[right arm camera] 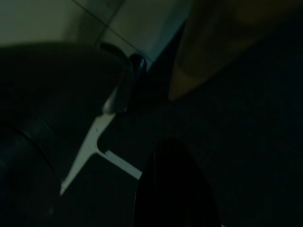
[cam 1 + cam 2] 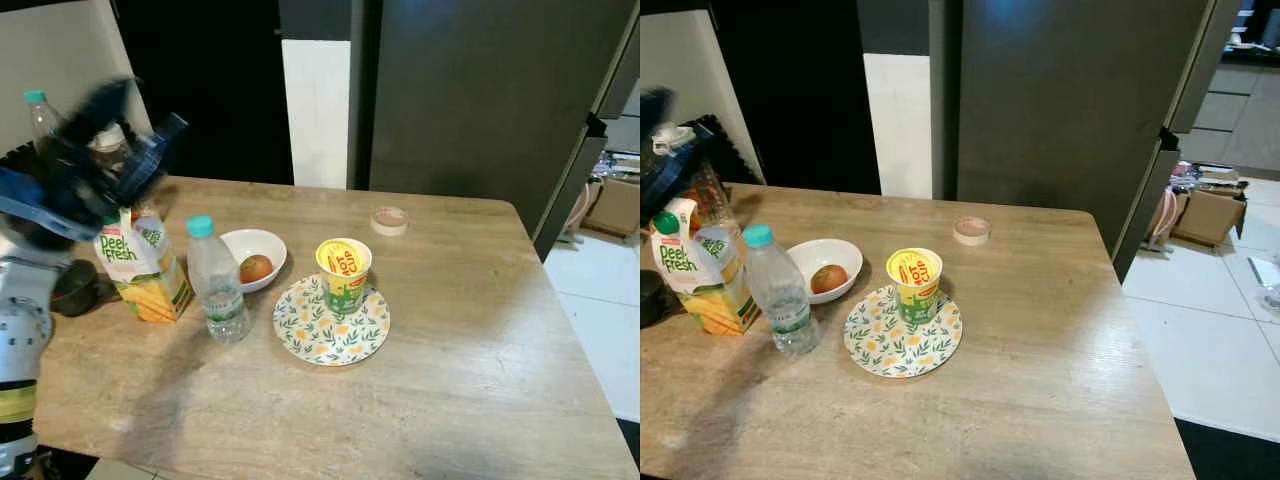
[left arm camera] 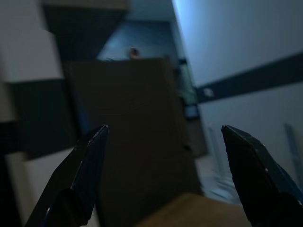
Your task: Restocking fridge
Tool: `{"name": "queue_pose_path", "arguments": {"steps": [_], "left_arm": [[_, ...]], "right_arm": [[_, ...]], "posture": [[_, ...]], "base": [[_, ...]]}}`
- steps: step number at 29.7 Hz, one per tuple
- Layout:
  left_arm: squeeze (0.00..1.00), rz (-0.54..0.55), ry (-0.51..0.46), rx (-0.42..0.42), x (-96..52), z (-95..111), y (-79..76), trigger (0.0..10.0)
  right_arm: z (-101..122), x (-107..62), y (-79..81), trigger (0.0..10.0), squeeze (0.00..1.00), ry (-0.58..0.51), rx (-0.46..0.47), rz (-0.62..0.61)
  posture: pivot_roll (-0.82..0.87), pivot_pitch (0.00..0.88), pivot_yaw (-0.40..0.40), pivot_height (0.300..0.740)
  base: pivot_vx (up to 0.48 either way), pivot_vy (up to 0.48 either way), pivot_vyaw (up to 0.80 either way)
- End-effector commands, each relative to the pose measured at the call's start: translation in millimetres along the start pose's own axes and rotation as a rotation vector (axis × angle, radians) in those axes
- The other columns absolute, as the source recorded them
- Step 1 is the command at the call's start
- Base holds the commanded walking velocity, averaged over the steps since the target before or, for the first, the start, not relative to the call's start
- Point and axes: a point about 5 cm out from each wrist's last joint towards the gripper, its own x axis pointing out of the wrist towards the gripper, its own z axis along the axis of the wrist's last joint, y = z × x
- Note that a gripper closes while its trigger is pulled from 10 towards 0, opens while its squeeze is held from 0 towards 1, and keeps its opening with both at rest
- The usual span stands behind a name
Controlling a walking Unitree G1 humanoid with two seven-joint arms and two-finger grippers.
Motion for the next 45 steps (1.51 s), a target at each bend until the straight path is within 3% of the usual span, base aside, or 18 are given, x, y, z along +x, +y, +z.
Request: {"name": "queue_pose_path", "arguments": {"steps": [1,2,5,6,8,9,10,11,16,25,26,28,29,31,32,35,38,45], "left_arm": [[0.00,-0.075,0.032,-0.037,6.0,-7,-8.4,10.0],[0.00,-0.158,0.121,-0.095,17.4,-35,-19.7,10.0],[0.00,-0.158,0.121,-0.095,17.4,-35,-19.7,10.0],[0.00,-0.206,0.181,-0.127,24.7,-54,-27.7,10.0],[0.00,-0.206,0.181,-0.127,24.7,-54,-27.7,10.0],[0.00,-0.252,0.284,-0.124,37.8,-84,-38.2,10.0],[0.00,-0.252,0.284,-0.124,37.8,-84,-38.2,10.0],[0.00,-0.293,0.363,-0.107,47.6,-104,-47.5,10.0],[0.00,-0.418,0.529,0.007,70.3,-140,-72.2,10.0],[0.00,-0.517,0.631,0.164,84.4,-165,-88.7,10.0],[0.00,-0.539,0.659,0.249,92.2,-174,-93.6,10.0],[0.00,-0.539,0.659,0.249,92.2,-174,-93.6,10.0],[0.00,-0.530,0.684,0.359,101.9,-184,-97.5,10.0],[0.00,-0.530,0.684,0.359,101.9,-184,-97.5,10.0],[0.00,-0.512,0.694,0.434,109.1,-191,-100.4,10.0],[0.00,-0.512,0.694,0.434,109.1,-191,-100.4,10.0],[0.00,-0.523,0.725,0.544,117.6,-205,-107.8,10.0],[0.00,-0.584,0.814,0.626,115.4,-221,-112.6,10.0]], "right_arm": [[1,0.0,-0.1,10.0,0.00,-0.003,0.006,0.001],[1,0.1,0.3,10.0,0.00,0.000,0.000,0.002],[1,0.1,0.3,10.0,0.00,0.000,0.000,0.002],[1,0.3,0.5,10.0,0.00,0.002,-0.004,0.002],[1,0.3,0.5,10.0,0.00,0.002,-0.004,0.002],[0,0.8,2.5,10.0,0.00,0.002,-0.006,0.003],[0,0.8,2.5,10.0,0.00,0.002,-0.006,0.003],[0,1.2,4.1,10.0,0.00,0.002,-0.006,0.004],[-2,1.8,6.5,10.0,0.00,0.007,-0.009,0.007],[-2,2.1,7.8,10.0,0.00,0.009,-0.011,0.009],[-2,2.2,8.2,10.0,0.00,0.010,-0.011,0.010],[-2,2.2,8.2,10.0,0.00,0.010,-0.011,0.010],[-3,2.2,8.1,10.0,0.00,0.013,-0.012,0.009],[-3,2.2,8.1,10.0,0.00,0.013,-0.012,0.009],[-3,2.1,7.7,10.0,0.00,0.015,-0.012,0.007],[-3,2.1,7.7,10.0,0.00,0.015,-0.012,0.007],[-5,1.8,6.8,10.0,0.00,0.023,-0.013,0.002],[-6,1.8,6.7,10.0,0.00,0.033,-0.011,-0.008]], "posture": [[-0.09,0.000,0.023,0.740],[-0.09,0.000,0.025,0.740],[-0.09,0.000,0.025,0.740],[-0.09,0.000,0.025,0.740],[-0.09,0.000,0.025,0.740],[-0.09,0.000,0.025,0.740],[-0.09,0.000,0.025,0.740],[-0.10,0.000,0.027,0.740],[-0.11,0.000,0.023,0.740],[-0.11,0.000,0.028,0.740],[-0.11,0.000,0.028,0.740],[-0.11,0.000,0.028,0.740],[-0.11,0.000,0.028,0.740],[-0.11,0.000,0.028,0.740],[-0.11,0.000,0.032,0.740],[-0.11,0.000,0.032,0.740],[-0.11,0.000,0.033,0.740],[-0.11,0.000,0.036,0.740]], "base": [[0.000,0.000,0.00],[0.000,0.000,0.00],[0.000,0.000,0.00],[0.000,0.000,0.00],[0.000,0.000,0.00],[0.000,0.000,0.00],[0.000,0.000,0.00],[0.000,0.000,0.00],[0.000,0.000,0.00],[0.000,0.000,0.00],[0.000,0.000,0.00],[0.000,0.000,0.00],[0.000,0.000,0.00],[0.000,0.000,0.00],[0.000,0.000,0.00],[0.000,0.000,0.00],[0.000,0.000,0.00],[0.000,0.000,0.00]]}}
